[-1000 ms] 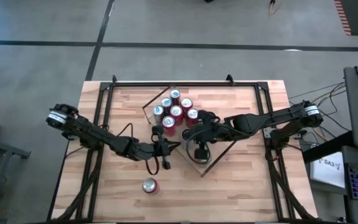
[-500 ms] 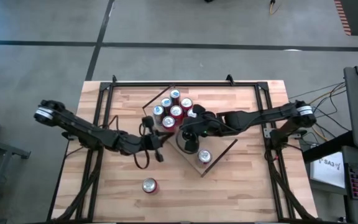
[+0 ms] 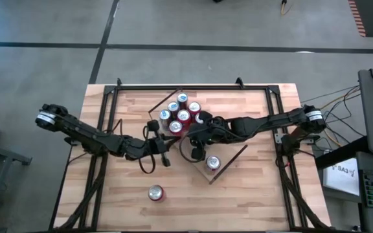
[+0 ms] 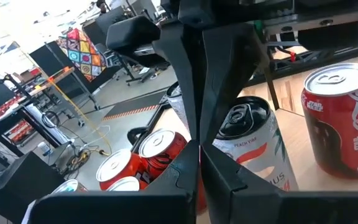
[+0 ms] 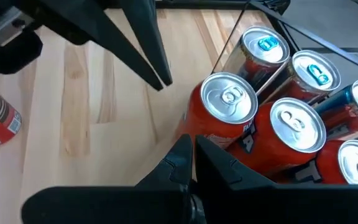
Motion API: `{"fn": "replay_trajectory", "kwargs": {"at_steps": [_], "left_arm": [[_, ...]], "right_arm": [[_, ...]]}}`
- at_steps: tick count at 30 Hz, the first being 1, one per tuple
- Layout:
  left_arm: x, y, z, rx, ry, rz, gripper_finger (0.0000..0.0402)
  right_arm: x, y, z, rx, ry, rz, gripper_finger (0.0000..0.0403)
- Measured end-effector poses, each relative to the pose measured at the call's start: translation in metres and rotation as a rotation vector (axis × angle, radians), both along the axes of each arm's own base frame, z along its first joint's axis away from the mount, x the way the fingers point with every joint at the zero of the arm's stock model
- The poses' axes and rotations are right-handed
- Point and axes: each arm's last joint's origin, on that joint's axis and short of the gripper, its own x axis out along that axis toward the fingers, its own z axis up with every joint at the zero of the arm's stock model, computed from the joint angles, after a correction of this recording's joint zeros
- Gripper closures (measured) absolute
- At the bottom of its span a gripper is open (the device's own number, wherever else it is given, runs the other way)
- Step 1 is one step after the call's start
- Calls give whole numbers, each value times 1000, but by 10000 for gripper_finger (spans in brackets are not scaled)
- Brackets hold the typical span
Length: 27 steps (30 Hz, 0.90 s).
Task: Place canned beverage on shelf
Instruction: Put the pink soda can on the shelf aligned with the pink soda can on the shelf
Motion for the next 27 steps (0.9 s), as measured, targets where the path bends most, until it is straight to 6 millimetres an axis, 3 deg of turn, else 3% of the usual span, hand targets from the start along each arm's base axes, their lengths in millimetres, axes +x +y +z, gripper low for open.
{"fn": "replay_trajectory", "kwargs": {"at_steps": [27], "left_arm": [[0,0,0,-1,-1,0,402]], "right_arm": [[0,5,-5,55,39,93,394]]}}
